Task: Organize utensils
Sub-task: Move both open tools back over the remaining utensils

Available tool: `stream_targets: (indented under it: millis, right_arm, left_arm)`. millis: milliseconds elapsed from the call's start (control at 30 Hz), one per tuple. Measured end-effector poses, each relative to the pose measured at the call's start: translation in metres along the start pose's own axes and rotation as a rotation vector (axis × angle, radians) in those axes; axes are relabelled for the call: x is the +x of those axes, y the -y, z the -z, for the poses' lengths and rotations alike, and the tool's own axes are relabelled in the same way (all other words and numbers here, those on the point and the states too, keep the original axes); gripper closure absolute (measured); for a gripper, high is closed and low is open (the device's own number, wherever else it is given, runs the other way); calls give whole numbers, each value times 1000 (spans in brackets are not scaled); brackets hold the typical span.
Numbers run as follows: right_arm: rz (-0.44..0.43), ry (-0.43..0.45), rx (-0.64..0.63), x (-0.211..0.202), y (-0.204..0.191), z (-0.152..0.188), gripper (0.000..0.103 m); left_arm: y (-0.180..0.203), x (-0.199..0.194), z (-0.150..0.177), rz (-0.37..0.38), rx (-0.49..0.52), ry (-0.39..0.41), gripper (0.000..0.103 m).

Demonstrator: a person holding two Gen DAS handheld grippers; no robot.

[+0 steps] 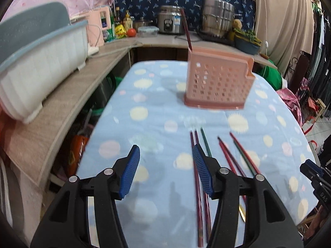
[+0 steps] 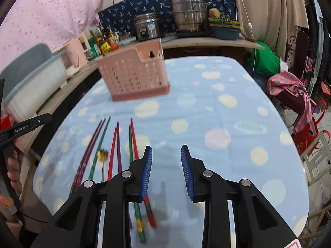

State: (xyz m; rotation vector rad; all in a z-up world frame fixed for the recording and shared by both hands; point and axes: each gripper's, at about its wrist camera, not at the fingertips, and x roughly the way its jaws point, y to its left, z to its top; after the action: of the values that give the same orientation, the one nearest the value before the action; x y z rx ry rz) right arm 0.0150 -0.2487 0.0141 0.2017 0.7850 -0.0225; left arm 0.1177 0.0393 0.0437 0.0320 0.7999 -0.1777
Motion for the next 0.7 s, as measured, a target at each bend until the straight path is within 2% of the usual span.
stream_targets:
  millis: [333,533,700]
  right_arm:
    - [6,-87,-41,11,-14,53,74]
    - [-21,-94,-35,16,-18,58,78]
    - [-18,-106,-44,23,-21,60,86]
  left_arm:
    - [11,12,55,-9,26,-100,51]
    - [9,16,73,8,5,-140,51]
    - [13,17,85,13,16,-160,51]
